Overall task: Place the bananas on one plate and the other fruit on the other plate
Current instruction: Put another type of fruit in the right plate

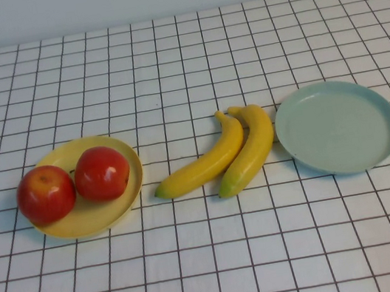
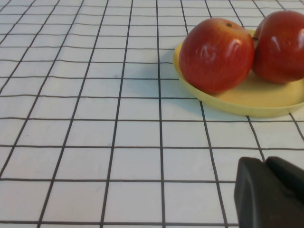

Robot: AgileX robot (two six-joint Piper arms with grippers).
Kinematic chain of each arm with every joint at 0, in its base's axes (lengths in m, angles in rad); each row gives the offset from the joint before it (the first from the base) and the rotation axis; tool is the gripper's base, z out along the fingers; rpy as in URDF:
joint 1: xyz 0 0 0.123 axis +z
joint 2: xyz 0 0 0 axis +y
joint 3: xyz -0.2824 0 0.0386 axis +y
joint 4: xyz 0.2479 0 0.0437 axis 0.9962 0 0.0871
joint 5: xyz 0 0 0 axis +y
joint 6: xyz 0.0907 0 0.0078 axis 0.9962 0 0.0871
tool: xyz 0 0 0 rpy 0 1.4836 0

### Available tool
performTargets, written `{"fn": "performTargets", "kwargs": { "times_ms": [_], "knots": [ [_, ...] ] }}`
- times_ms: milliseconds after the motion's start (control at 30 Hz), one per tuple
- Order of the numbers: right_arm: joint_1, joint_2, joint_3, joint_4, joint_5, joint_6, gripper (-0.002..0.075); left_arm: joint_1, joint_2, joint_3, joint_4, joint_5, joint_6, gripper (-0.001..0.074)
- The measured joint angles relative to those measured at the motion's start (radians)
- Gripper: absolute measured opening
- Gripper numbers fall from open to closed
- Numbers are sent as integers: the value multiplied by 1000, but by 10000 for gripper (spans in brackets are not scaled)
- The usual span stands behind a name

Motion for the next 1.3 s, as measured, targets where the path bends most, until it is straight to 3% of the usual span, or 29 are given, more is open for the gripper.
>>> {"fn": "performTargets", "kwargs": {
  "times_ms": [167, 367, 433, 700, 867, 1067, 1300],
  "knots": [
    [0, 0, 0, 87, -66, 0, -15, 0, 0, 0, 0, 0, 0, 2],
    [0, 0, 0, 636, -177, 0, -15, 0, 0, 0, 0, 0, 0, 2],
    [0, 0, 0, 737, -209, 0, -15, 0, 0, 0, 0, 0, 0, 2],
    [0, 0, 0, 880, -280, 0, -15, 0, 0, 0, 0, 0, 0, 2],
    [0, 0, 0, 1150, -303, -3, -15, 0, 0, 0, 0, 0, 0, 2],
    [0, 0, -30, 1196, -194, -181, -15, 0, 0, 0, 0, 0, 0, 2],
    [0, 170, -287, 1115, -176, -445, -15, 0, 0, 0, -5, 0, 0, 2]
  ]
}}
